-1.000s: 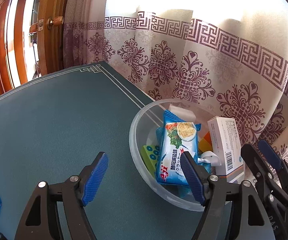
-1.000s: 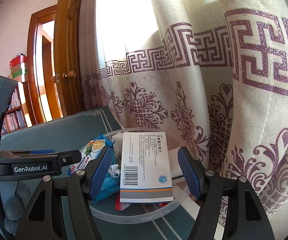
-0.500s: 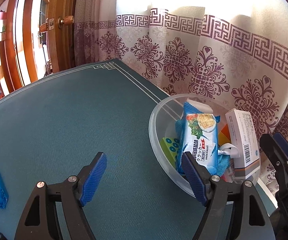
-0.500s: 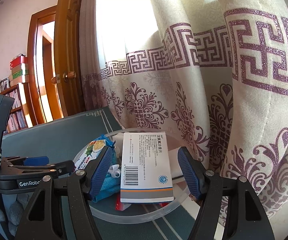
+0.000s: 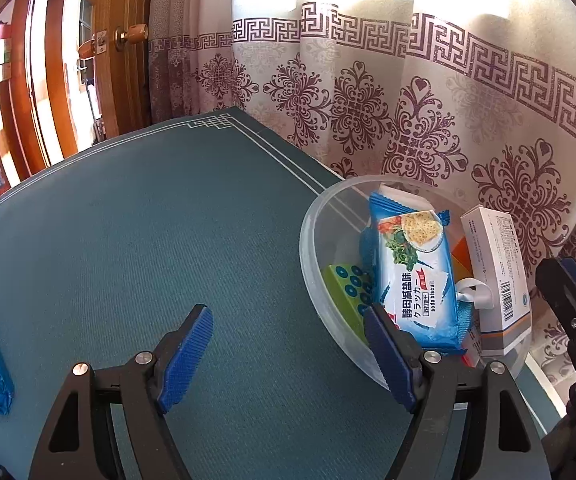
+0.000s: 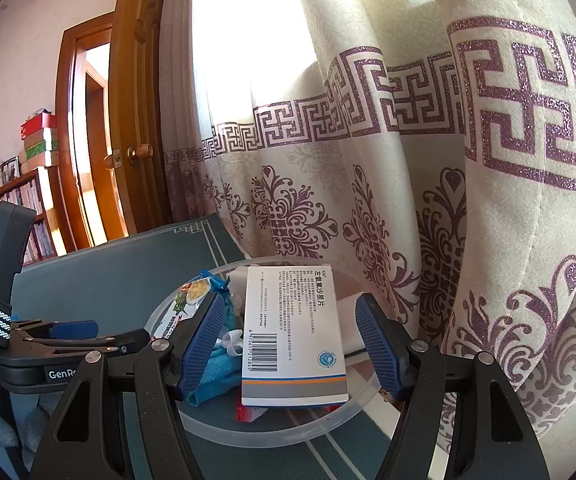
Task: Organize objects
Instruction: 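Release the cracker packet with the left gripper while the right gripper releases the medicine box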
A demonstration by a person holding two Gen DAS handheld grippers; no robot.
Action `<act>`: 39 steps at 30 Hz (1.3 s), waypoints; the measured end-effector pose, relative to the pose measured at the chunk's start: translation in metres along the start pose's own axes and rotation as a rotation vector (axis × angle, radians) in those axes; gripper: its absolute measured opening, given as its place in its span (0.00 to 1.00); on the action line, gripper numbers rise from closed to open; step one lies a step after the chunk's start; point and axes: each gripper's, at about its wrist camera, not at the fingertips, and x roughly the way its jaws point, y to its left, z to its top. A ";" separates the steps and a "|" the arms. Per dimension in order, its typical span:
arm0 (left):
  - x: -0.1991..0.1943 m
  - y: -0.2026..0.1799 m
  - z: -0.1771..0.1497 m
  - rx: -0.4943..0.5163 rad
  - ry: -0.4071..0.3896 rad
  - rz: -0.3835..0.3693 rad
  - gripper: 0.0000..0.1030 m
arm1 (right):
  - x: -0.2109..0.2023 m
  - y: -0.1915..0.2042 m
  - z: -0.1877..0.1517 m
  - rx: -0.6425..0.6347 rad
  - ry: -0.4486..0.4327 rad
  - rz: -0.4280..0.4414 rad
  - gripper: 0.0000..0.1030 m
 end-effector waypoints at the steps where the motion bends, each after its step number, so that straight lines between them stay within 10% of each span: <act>1: 0.001 -0.002 0.000 0.006 0.002 -0.001 0.79 | 0.000 0.000 0.000 0.000 0.000 0.000 0.67; 39: -0.073 0.063 -0.048 -0.161 -0.032 0.160 0.89 | 0.000 0.012 -0.001 -0.066 0.004 0.006 0.75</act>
